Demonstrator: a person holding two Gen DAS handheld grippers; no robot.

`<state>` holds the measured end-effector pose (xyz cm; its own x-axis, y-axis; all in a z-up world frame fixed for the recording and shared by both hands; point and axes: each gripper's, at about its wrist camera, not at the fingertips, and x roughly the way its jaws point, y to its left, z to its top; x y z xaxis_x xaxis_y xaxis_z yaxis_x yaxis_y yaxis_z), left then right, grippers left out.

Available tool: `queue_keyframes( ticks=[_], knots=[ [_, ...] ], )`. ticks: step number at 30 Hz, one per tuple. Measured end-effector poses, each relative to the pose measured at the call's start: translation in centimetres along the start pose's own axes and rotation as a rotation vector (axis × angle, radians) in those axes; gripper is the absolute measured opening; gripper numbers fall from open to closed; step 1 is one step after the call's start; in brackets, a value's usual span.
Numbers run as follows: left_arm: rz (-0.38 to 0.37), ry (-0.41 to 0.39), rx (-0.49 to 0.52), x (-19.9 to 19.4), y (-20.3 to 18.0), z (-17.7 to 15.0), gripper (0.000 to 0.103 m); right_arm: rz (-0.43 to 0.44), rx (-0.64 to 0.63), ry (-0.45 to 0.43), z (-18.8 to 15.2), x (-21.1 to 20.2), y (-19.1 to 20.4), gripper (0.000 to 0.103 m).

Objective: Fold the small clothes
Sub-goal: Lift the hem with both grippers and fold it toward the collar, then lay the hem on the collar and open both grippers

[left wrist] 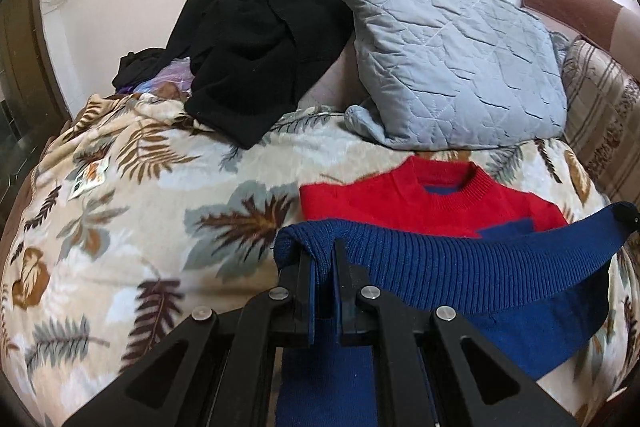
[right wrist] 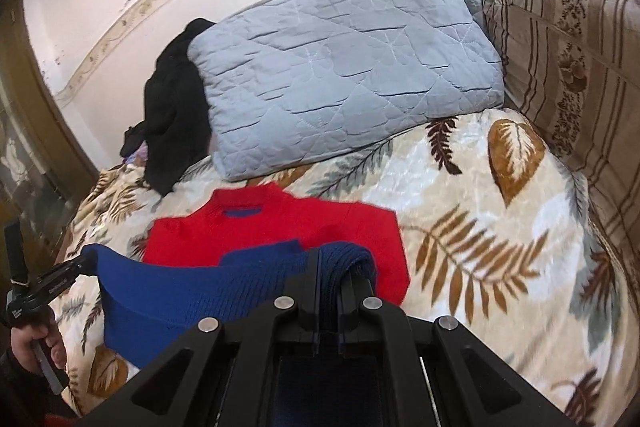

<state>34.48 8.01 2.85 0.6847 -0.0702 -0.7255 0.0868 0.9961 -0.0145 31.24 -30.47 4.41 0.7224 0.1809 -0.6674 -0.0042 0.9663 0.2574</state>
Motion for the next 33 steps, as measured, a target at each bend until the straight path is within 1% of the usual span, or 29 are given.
queue_keyframes(
  ticks=[3, 7, 12, 16, 18, 20, 23, 24, 25, 26, 27, 28, 31, 32, 33],
  knots=[
    [0.009, 0.013, 0.000, 2.1, -0.1, 1.2, 0.007, -0.010, 0.001, 0.009, 1.4, 2.0, -0.4, 0.005],
    [0.017, 0.026, 0.026, 4.9, -0.5, 3.0, 0.007, -0.021, 0.004, 0.023, 2.9, 4.8, -1.0, 0.005],
    [0.010, 0.029, 0.018, 7.5, -0.4, 5.1, 0.007, -0.027, 0.015, 0.029, 4.8, 7.9, -1.7, 0.005],
    [0.012, 0.071, 0.026, 10.4, -0.3, 5.8, 0.007, -0.029, 0.028, 0.048, 6.5, 10.6, -2.4, 0.005],
    [0.012, 0.094, 0.030, 11.8, -0.3, 5.7, 0.007, -0.034, 0.031, 0.070, 6.7, 12.1, -2.7, 0.005],
    [0.015, 0.119, 0.034, 12.9, -0.3, 5.6, 0.011, -0.039, 0.032, 0.102, 6.5, 13.8, -3.0, 0.005],
    [-0.003, 0.146, -0.008, 14.1, 0.3, 5.8, 0.013, -0.049, 0.040, 0.142, 6.0, 16.2, -3.6, 0.005],
    [-0.002, 0.147, -0.014, 14.3, 0.5, 6.0, 0.017, -0.040, 0.046, 0.161, 6.0, 17.1, -3.8, 0.006],
    [0.007, 0.141, -0.017, 14.3, 0.6, 6.2, 0.029, -0.032, 0.059, 0.177, 6.0, 17.8, -4.1, 0.006],
    [0.014, 0.130, -0.023, 14.1, 0.9, 6.5, 0.038, -0.029, 0.071, 0.182, 6.1, 18.0, -4.3, 0.007],
    [0.018, 0.111, -0.035, 13.7, 1.3, 6.7, 0.054, -0.016, 0.097, 0.184, 6.2, 18.1, -4.6, 0.008],
    [0.022, 0.095, -0.046, 13.4, 1.7, 6.9, 0.060, 0.004, 0.122, 0.180, 6.5, 17.9, -4.9, 0.008],
    [0.023, 0.068, -0.068, 12.2, 3.0, 7.2, 0.061, 0.027, 0.129, 0.157, 7.0, 16.8, -5.1, 0.011],
    [0.028, 0.063, -0.060, 11.8, 3.2, 7.1, 0.061, 0.038, 0.134, 0.152, 7.1, 16.4, -5.2, 0.018],
    [0.030, 0.057, -0.049, 11.4, 3.2, 6.9, 0.061, 0.053, 0.141, 0.144, 7.2, 16.0, -5.3, 0.043]
  ],
)
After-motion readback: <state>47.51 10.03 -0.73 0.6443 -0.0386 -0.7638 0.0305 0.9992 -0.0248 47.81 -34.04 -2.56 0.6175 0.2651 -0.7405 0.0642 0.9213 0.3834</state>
